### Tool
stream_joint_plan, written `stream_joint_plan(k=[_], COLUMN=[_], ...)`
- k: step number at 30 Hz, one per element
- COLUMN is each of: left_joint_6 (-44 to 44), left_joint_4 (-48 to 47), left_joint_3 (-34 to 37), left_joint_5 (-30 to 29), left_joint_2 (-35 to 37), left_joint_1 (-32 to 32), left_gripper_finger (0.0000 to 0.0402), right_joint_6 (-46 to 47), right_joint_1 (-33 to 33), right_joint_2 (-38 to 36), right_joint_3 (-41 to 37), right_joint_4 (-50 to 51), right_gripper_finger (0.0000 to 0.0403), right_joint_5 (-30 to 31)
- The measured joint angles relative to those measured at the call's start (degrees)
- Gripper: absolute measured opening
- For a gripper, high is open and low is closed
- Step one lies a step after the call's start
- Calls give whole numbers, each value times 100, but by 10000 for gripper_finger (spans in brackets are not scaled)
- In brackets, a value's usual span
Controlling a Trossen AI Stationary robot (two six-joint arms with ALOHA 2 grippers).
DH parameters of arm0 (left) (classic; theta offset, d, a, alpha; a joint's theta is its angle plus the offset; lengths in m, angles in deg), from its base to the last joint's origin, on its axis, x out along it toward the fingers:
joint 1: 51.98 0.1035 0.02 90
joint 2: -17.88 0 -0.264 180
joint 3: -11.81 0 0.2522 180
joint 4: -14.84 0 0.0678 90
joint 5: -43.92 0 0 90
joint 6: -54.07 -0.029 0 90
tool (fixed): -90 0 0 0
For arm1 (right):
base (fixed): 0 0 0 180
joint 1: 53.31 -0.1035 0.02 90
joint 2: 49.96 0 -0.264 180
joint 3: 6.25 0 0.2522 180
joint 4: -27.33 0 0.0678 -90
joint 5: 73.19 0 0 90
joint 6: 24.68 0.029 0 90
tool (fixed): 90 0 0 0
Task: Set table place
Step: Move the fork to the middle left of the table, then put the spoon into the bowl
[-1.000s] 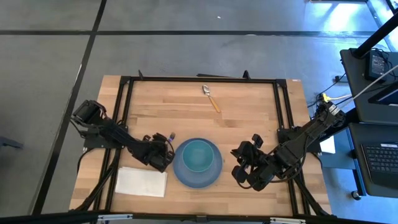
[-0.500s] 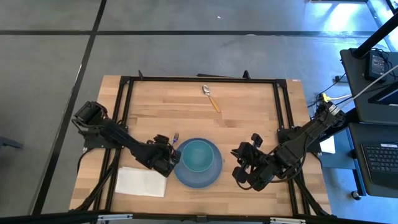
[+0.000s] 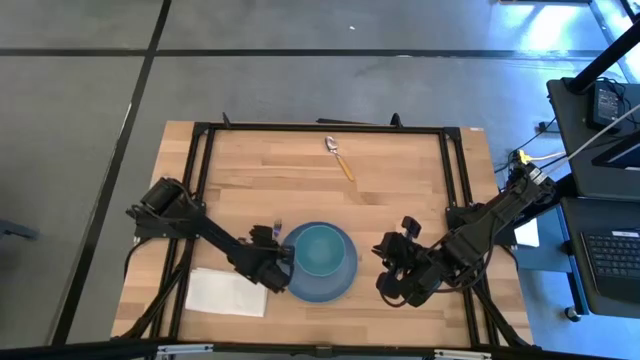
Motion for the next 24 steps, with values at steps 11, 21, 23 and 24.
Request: stream_joint_plan(k=[11,21,23,24], left_joint_6=[-13,-314,-300,-292], left_joint_4=[-693,-713,-878,-1035], left_joint_3=[-429,-429,-443,-478], left_joint_5=[317,252,245,242], left_joint_2=[20,18,53,70], left_joint_1=[10,18,9,-4], left_gripper_finger=[43,95,102,103], right_joint_6=[-270,-226,-223,-223], right_joint_1=[0,0,0,0], right_joint_2=[0,0,0,0], right_joint_3=[109,109,113,113], right_joint_4=[-24,-61,-174,-201], right_gripper_finger=[42,42,42,42], right_joint_5=[42,44,46,46])
